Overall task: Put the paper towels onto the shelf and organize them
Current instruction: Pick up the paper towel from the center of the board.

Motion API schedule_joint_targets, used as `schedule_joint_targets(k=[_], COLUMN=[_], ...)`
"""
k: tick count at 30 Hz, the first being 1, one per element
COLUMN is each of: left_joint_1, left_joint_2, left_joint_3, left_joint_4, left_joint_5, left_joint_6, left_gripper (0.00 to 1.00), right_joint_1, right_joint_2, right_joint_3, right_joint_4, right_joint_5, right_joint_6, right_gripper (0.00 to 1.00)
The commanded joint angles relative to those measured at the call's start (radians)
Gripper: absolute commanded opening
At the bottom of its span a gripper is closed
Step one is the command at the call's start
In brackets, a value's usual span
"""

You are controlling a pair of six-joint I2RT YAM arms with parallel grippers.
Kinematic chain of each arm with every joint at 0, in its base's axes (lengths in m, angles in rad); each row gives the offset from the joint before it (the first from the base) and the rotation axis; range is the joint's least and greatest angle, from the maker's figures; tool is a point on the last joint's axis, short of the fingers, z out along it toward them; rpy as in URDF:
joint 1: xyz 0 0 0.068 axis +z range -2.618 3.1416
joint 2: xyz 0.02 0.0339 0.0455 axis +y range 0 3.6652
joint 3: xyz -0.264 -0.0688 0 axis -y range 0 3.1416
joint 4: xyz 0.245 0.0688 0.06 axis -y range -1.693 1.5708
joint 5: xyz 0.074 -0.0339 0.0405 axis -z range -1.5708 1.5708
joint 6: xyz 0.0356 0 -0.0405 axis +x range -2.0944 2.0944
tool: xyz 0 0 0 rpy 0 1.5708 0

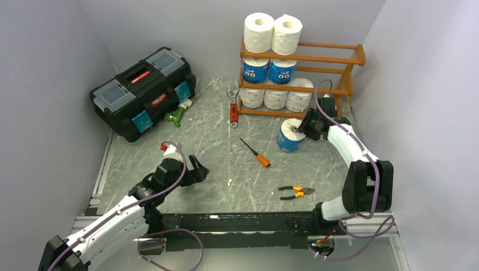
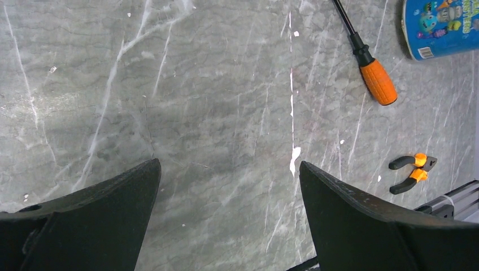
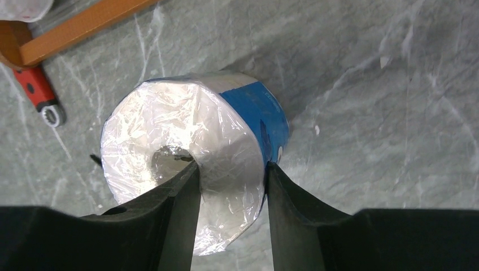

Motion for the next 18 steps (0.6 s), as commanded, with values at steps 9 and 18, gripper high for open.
schedule_joint_targets(k=[9,18], left_joint_1=[-0.001,-0.002], left_joint_2=[0.009,-0.005], left_joint_3=[0.006,0.010], left_joint_4=[0.036,0.012], left_joint_5=[0.013,0.006], left_joint_6=[-0.005,-0.008], left_gripper=[0.99,0.98], right_joint_1=[0.050,0.052], right_joint_2=[-0.147,-0.137], right_joint_3=[0.264,0.442], right_joint_4=[-0.313,-0.382], right_joint_5=[0.279,0.397], right_joint_6=[0.450,0.697], right_gripper=[0.00,0.00])
